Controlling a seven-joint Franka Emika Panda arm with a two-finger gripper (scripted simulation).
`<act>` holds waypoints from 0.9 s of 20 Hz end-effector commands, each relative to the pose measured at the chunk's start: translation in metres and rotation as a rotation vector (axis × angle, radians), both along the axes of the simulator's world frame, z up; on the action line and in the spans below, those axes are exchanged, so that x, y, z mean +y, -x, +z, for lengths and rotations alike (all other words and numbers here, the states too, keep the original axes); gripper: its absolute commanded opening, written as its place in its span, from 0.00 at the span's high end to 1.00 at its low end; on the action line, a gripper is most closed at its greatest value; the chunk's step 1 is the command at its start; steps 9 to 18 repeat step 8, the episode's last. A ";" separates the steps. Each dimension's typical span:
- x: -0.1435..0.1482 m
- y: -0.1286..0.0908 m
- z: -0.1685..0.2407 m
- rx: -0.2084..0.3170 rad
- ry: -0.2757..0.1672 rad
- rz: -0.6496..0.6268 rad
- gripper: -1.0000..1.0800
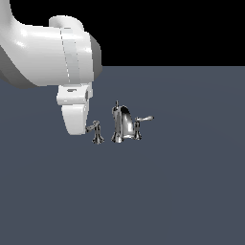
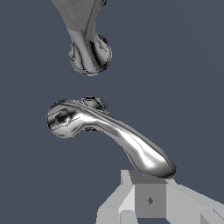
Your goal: Turn on the faucet by rotating a designated handle.
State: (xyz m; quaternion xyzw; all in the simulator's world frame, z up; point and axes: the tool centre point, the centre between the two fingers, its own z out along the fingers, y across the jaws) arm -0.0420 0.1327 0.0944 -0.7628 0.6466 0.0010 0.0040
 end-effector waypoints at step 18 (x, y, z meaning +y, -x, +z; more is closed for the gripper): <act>-0.048 0.010 0.000 0.004 0.007 -0.019 1.00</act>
